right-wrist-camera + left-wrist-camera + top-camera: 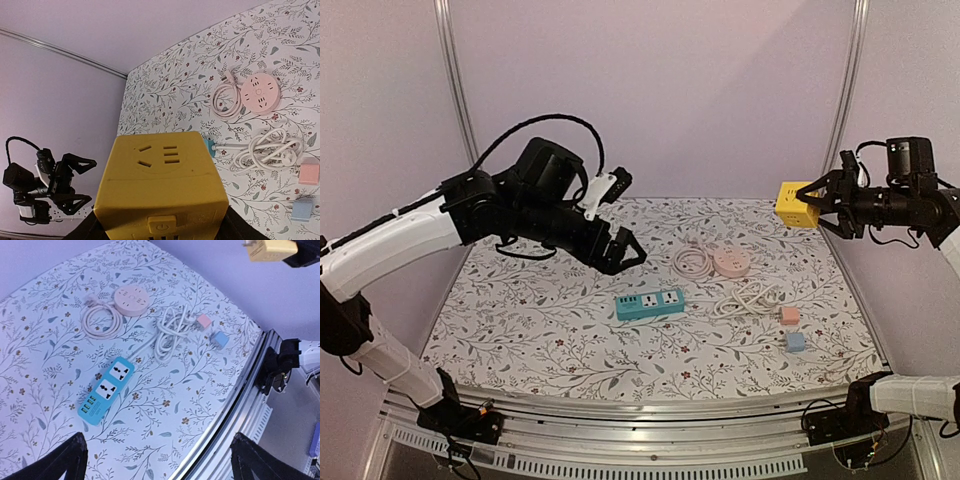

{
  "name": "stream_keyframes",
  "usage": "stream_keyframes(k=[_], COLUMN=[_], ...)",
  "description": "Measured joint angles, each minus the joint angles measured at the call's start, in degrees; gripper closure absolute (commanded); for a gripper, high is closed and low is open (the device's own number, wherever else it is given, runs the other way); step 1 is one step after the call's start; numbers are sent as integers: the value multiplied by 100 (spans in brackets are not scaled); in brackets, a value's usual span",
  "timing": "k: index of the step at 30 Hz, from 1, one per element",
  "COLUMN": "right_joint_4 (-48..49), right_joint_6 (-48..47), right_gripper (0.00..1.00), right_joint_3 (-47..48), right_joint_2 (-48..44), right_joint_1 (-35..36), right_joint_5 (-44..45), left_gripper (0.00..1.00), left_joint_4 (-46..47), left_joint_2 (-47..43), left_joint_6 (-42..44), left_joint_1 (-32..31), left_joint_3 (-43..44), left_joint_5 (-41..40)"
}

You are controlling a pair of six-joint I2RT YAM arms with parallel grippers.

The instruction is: Insert the plug

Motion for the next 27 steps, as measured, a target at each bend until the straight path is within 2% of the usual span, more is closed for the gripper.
stream_keyframes(k=[3,6,14,21,27], right_joint_4=[-245,-374,-949,-981,-970], right_joint_6=[111,184,-240,-557,-577], right_gripper=[100,100,100,100,100], right_joint_3=[306,492,654,302,-52], right_joint_2=[13,2,251,157,4], right_joint_1=[0,0,0,0,2], right_joint_5=[428,745,1617,1744,1596], left_gripper=[1,1,1,0,1], left_joint_4=[-313,-522,-793,-1172,-1360], left_joint_2=[4,129,1440,2426,2844], left_joint_6=[310,584,1438,2190,2675], left_joint_1=[85,284,1045,1217,1222], left_joint_3=[-181,-382,-527,-114,138], left_joint_5=[-284,-240,184,52,-55])
